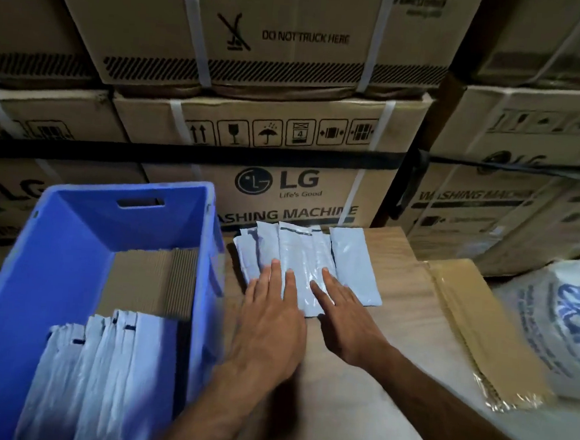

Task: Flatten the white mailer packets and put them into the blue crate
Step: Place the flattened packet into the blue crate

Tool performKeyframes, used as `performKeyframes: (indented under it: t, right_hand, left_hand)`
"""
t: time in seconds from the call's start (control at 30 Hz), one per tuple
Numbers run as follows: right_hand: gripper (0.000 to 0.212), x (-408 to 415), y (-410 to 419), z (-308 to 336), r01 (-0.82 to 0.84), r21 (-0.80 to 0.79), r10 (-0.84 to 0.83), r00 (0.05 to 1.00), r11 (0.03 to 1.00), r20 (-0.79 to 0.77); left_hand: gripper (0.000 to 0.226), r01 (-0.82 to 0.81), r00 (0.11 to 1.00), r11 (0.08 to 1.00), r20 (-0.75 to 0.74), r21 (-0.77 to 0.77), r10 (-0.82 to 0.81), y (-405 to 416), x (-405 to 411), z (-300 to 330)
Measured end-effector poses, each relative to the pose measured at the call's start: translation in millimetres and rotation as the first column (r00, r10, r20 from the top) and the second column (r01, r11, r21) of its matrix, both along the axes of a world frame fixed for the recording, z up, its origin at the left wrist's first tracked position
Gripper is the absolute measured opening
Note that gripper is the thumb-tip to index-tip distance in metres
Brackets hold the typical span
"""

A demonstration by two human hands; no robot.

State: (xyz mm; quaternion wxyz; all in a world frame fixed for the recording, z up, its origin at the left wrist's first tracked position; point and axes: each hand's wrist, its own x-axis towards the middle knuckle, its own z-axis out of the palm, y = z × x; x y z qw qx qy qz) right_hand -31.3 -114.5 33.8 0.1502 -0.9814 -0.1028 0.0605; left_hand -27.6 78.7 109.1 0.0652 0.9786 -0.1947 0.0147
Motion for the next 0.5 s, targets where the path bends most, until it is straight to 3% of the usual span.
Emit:
performKeyframes:
  t: [0.17, 0.3, 0.37, 0.5]
  right_hand:
    - [0.074, 44.2, -54.0, -27.3, -0.101, -0.068, 0.096, 0.992, 0.993, -0.080]
    - [0.089, 86.2, -74.1, -49.0, -0.205, -0.086, 0.190, 0.970, 0.975, -0.151]
    - [0.086, 104.0, -78.8, -62.7, -0.261, -0.088, 0.247, 0.958, 0.961, -0.142]
    - [0.095, 130.2, -85.7, -79.4, -0.310, -0.070, 0.292, 0.937, 0.948, -0.191]
  left_hand:
    - [0.067, -0.139, 0.958, 0.990, -0.248, 0.039, 0.144, -65.9, 11.5, -81.0]
    - [0.079, -0.259, 0.943, 0.966, -0.212, 0.011, 0.256, -108.5, 25.1, -148.9]
    - [0.086, -0.339, 0.922, 0.941, -0.203, -0.007, 0.330, -130.4, 31.8, -166.6]
    - [0.089, -0.556, 0.819, 0.831, -0.196, -0.031, 0.540, -161.0, 49.8, -194.2]
